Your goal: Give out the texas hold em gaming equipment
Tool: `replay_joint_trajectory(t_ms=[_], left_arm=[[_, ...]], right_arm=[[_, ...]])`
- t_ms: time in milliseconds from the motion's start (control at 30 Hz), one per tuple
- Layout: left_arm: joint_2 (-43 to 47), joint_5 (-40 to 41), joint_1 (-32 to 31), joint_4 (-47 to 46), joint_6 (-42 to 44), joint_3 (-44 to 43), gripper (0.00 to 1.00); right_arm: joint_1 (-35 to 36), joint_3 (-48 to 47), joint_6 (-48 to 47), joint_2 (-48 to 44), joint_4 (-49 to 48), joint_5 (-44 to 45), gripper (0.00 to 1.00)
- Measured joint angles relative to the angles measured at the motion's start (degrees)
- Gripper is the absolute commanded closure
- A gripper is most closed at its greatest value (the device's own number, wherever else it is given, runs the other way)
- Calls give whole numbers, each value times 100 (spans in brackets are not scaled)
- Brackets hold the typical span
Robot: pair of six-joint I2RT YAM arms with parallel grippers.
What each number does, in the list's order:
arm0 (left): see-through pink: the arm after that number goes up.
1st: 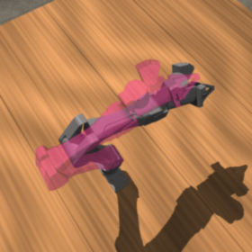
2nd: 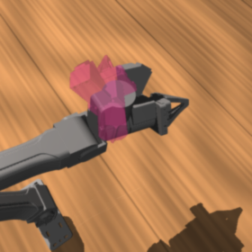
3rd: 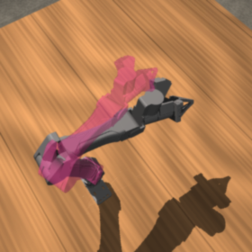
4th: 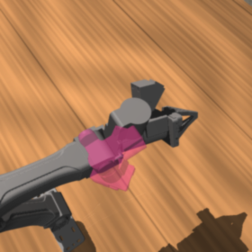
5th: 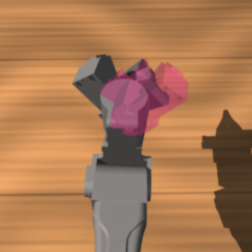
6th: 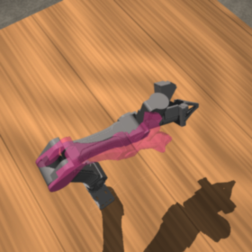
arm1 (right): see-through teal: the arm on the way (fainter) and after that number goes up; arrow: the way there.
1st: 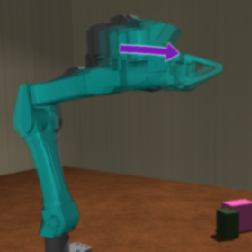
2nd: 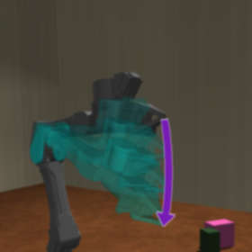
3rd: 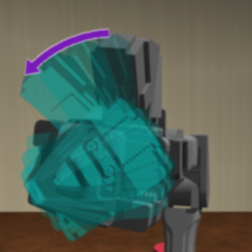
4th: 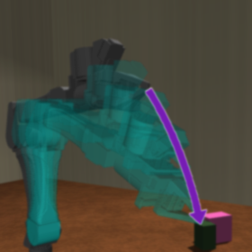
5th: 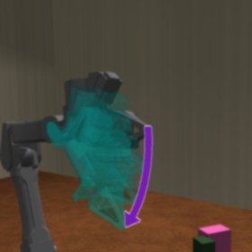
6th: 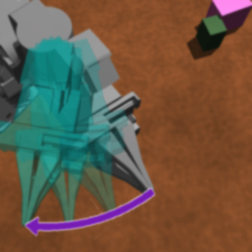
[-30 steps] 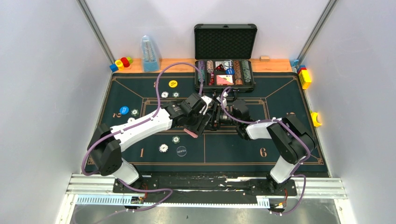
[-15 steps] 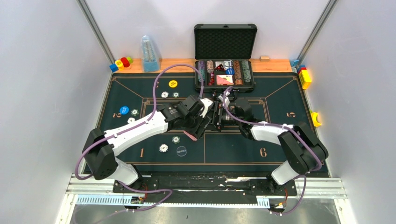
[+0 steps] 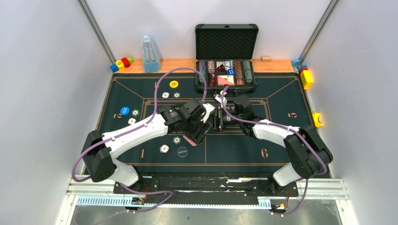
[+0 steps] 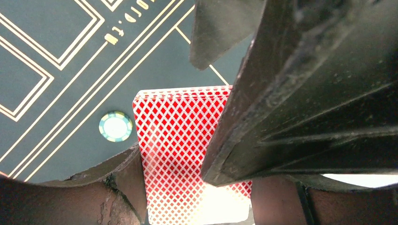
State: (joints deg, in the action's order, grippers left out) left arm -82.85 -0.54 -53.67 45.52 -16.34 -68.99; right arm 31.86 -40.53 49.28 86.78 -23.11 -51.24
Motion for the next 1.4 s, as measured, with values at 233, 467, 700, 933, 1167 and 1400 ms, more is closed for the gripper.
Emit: replay_joint_trajectory(t_ms=[233, 467, 700, 933, 1167, 1400], left_arm=[[17, 31, -61, 295, 31, -28, 100], [190, -11, -63, 404, 92, -33, 100], [345, -46, -70, 490, 284, -37, 100], [424, -68, -70, 518, 404, -39, 100], [531, -74, -72, 540, 474, -37, 100], [533, -72, -72, 544, 501, -37, 100]], right_arm=[[103, -28, -151, 2, 284, -184, 20], [319, -236, -162, 109, 376, -179, 25], [476, -363, -155, 120, 343, -109, 32], [483, -385, -157, 120, 374, -26, 43], [483, -398, -26, 127, 184, -197, 44], [483, -398, 138, 138, 63, -372, 71]])
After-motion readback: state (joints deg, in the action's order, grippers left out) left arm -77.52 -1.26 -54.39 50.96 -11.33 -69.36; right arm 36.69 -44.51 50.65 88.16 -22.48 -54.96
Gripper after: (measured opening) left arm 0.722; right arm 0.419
